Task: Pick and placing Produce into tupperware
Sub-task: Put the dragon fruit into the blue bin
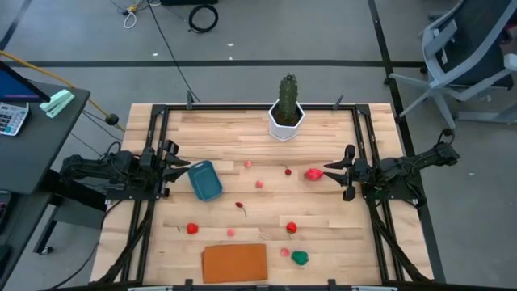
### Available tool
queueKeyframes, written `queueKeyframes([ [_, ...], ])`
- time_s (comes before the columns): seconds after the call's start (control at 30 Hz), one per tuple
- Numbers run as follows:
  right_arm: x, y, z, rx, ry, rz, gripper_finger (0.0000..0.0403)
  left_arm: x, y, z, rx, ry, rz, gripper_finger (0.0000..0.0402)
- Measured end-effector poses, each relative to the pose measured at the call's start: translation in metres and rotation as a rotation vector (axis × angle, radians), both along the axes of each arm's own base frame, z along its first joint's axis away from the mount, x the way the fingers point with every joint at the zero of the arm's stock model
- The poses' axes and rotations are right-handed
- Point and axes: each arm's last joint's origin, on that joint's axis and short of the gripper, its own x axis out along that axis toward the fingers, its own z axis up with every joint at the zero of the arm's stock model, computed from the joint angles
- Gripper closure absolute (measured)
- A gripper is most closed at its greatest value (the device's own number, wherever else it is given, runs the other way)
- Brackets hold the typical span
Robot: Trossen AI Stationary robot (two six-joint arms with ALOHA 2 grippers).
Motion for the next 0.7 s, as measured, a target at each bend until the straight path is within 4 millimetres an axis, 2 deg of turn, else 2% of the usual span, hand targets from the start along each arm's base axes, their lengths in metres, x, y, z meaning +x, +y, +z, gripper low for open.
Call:
queueKeyframes([
  [0.37,0.0,0.0,0.006,0.018,-0.048,0.006,0.0282,-0.001,0.0,0.002,-0.003,-0.028,0.001,0.0317],
  [0.43,-0.002,0.0,0.019,-0.077,-0.065,0.019,0.0282,-0.001,0.0,0.003,-0.003,-0.031,0.001,0.032],
  [0.6,-0.009,-0.001,0.073,-0.315,-0.141,0.036,0.0282,-0.001,0.0,0.003,-0.008,-0.031,0.001,0.0323],
  [0.7,-0.007,0.0,0.098,-0.402,-0.15,0.053,0.0282,-0.001,0.0,0.003,-0.004,-0.031,0.003,0.0322],
])
